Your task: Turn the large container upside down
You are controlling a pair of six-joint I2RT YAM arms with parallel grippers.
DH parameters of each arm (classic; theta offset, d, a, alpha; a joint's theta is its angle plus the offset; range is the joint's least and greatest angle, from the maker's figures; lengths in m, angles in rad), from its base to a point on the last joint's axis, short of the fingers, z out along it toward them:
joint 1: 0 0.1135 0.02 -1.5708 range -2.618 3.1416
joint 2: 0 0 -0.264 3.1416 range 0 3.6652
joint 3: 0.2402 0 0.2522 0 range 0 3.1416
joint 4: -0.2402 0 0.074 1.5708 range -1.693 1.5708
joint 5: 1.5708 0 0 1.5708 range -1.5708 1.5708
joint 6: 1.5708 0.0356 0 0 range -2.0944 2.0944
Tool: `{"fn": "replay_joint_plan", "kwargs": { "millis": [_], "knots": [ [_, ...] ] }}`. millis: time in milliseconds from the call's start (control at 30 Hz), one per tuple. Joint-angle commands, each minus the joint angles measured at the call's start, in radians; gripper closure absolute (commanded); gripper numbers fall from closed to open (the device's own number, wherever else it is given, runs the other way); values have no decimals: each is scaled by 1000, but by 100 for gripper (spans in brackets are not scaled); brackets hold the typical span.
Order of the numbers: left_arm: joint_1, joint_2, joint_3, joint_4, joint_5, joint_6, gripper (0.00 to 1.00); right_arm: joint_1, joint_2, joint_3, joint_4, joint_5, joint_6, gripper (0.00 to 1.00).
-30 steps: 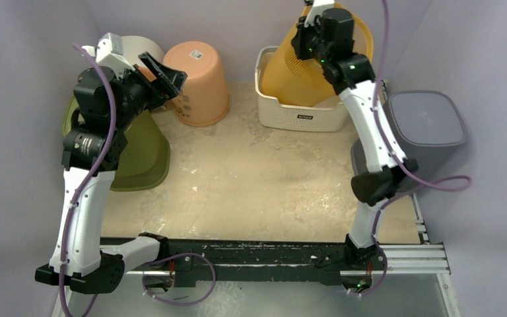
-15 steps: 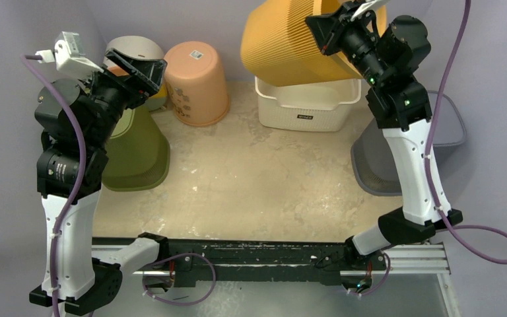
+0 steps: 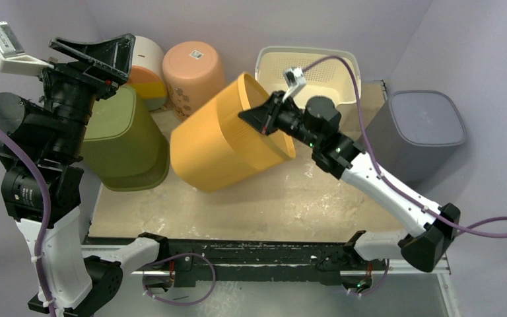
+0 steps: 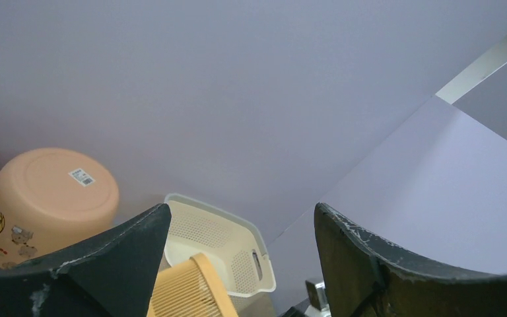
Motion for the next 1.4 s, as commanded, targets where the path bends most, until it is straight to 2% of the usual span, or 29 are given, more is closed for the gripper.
{"fn": "replay_joint_plan", "kwargs": {
  "millis": [0, 133, 367, 567, 767, 1000, 1233, 1367],
  "knots": [
    [-4, 6, 19, 10, 24, -16, 23, -10, -153, -165, 447, 76, 218, 100],
    [-4, 16, 24, -3, 37, -12, 23, -4, -198, -362, 642, 65, 363, 100],
    [-4, 50, 42, -5, 40, 3, 23, 31, -179, -569, 974, 93, 543, 100],
    [-4, 81, 32, 10, 58, -1, 23, 69, -9, -770, 1498, 180, 767, 100],
    [-4, 100, 33, 15, 51, 12, 23, 68, 238, -913, 1880, 253, 968, 100],
    [-4, 118, 35, 8, 49, 26, 23, 42, 272, -1085, 1888, 301, 1071, 100],
    [-4, 139, 51, 10, 47, 36, 23, -126, 175, -1244, 1883, 184, 1116, 100],
    [-4, 148, 41, 15, 53, 41, 23, -166, 127, -1319, 1865, 168, 1127, 97]
  ]
}}
